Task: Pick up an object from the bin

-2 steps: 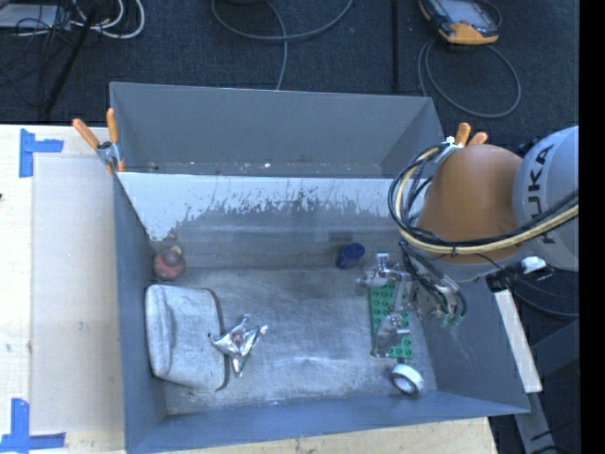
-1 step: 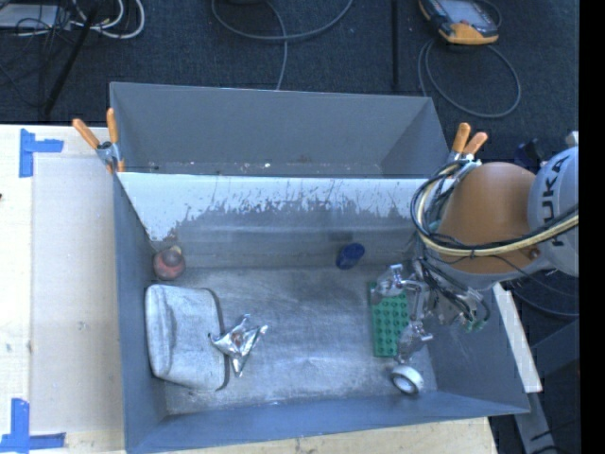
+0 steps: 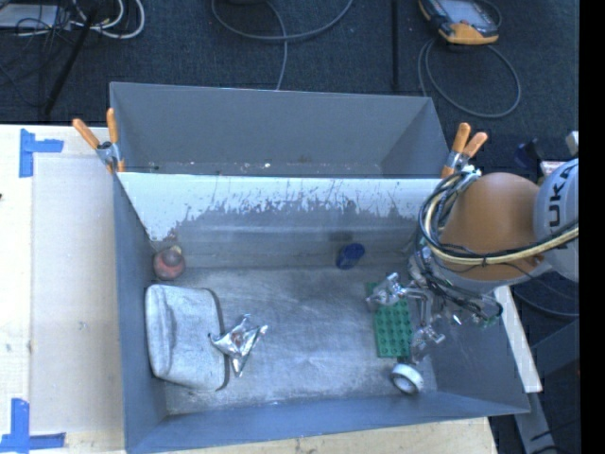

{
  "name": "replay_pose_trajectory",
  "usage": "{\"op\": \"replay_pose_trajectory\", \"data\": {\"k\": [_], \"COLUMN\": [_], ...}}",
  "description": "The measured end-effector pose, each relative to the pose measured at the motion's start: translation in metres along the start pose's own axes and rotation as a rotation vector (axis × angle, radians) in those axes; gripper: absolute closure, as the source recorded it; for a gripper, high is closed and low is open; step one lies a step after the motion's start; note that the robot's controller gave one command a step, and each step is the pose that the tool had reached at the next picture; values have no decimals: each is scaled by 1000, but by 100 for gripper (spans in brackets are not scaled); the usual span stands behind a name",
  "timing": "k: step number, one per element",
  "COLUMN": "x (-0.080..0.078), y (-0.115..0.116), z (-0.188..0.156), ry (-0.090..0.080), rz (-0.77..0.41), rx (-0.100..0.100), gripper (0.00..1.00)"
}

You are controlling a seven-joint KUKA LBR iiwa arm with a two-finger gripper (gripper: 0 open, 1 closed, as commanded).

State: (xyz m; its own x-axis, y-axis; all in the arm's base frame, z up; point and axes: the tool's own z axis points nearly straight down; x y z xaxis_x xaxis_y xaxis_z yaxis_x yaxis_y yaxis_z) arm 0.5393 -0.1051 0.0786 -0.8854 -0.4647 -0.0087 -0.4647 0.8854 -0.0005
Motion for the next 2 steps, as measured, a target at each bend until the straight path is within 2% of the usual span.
{"op": "replay_pose_trajectory", "data": {"k": [1, 2], "x": [-1, -14], "y": [-1, -15], "z": [-2, -130], "ry": [-4, 3], "rz": [1, -409], "rx": [2, 2], "gripper": [100, 100]}}
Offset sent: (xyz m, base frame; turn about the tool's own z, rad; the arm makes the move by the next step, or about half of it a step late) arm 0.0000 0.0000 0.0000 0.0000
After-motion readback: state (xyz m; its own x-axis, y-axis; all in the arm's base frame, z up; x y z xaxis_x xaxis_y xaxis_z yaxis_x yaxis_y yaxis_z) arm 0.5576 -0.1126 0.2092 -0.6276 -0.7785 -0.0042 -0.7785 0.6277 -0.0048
